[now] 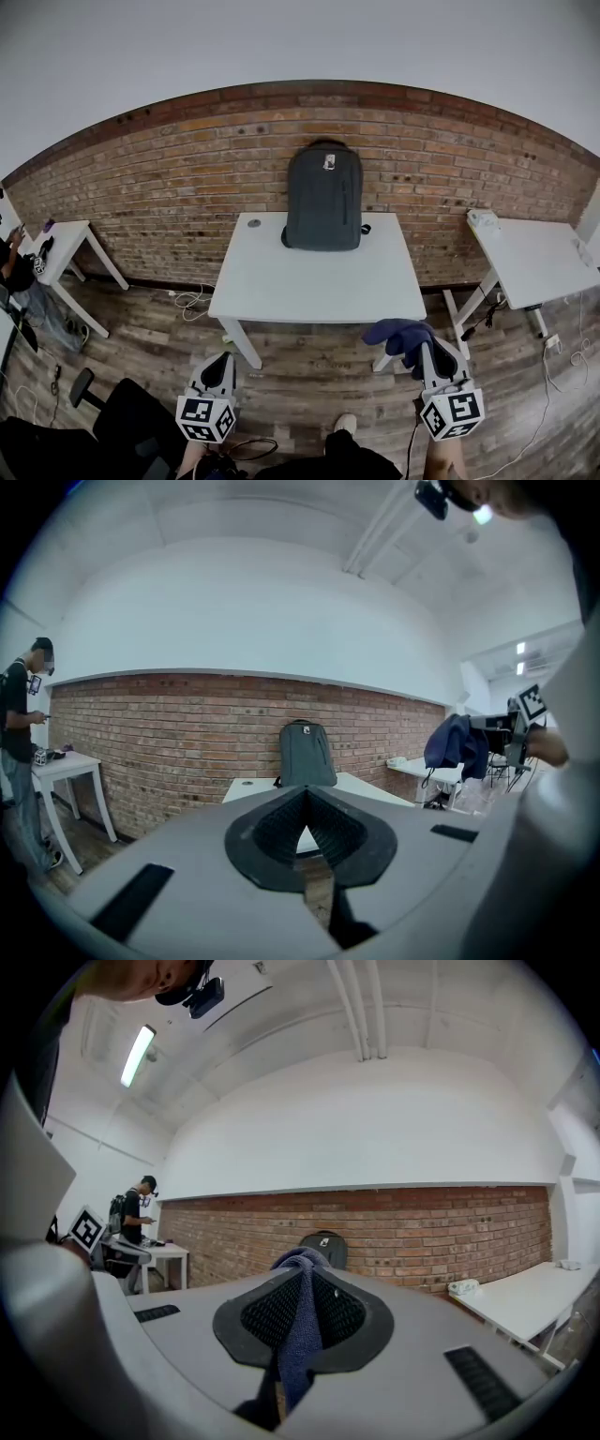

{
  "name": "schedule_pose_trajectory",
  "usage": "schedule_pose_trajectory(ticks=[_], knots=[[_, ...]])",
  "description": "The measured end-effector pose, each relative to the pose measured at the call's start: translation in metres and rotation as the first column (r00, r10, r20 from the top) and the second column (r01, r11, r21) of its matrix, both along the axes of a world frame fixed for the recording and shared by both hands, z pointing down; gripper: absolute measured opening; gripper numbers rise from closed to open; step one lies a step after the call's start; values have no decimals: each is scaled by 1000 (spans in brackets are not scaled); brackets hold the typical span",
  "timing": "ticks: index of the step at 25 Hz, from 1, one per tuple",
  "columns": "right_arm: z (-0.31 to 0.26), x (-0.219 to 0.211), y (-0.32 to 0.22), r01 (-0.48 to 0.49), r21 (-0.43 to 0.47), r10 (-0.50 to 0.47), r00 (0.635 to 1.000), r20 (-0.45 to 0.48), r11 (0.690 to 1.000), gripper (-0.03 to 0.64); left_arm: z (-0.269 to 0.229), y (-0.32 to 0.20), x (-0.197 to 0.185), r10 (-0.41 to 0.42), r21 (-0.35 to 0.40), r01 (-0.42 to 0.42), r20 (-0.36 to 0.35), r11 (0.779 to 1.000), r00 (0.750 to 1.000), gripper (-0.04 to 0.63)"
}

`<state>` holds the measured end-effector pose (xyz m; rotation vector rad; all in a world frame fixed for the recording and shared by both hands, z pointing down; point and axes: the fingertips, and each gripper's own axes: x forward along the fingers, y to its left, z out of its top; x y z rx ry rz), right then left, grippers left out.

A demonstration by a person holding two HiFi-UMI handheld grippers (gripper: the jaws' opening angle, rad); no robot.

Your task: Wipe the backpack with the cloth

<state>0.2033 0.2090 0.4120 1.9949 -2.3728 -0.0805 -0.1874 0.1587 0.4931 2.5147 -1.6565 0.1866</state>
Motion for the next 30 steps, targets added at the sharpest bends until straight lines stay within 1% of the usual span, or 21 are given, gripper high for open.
schedule_pose_trajectory(ticks=[4, 7, 10, 13, 16, 20, 24, 30], knots=[[3, -25, 60, -24, 2, 24, 1000, 10, 1000, 29, 3, 57, -23, 25, 12, -25, -10, 1000, 1000, -2], [12, -37, 106, -52, -29, 53, 998, 33, 998, 29, 8, 99, -38, 49, -5, -49, -13, 999, 999, -2], [15, -47, 144, -75, -53, 77, 996, 37, 996, 29, 11, 131, -62, 33, -19, -34, -28, 999, 999, -3], [8, -58, 168, -78, -46, 80, 996, 28, 996, 29, 7, 149, -82, 12, -13, -13, -40, 1000, 999, -3], [0, -64, 183, -77, -39, 77, 997, 3, 996, 29, 2, 161, -84, 20, 6, -19, -51, 1000, 999, -3], [-4, -67, 194, -72, -34, 73, 997, 5, 997, 29, -1, 172, -80, 30, 9, -29, -61, 1000, 998, -3], [-2, -61, 205, -62, -41, 62, 998, 13, 997, 29, -4, 186, -68, 44, 15, -44, -50, 999, 998, -3], [5, -49, 220, -37, -45, 39, 999, 30, 998, 31, -4, 214, -57, 21, 5, -21, -33, 1000, 999, -3]])
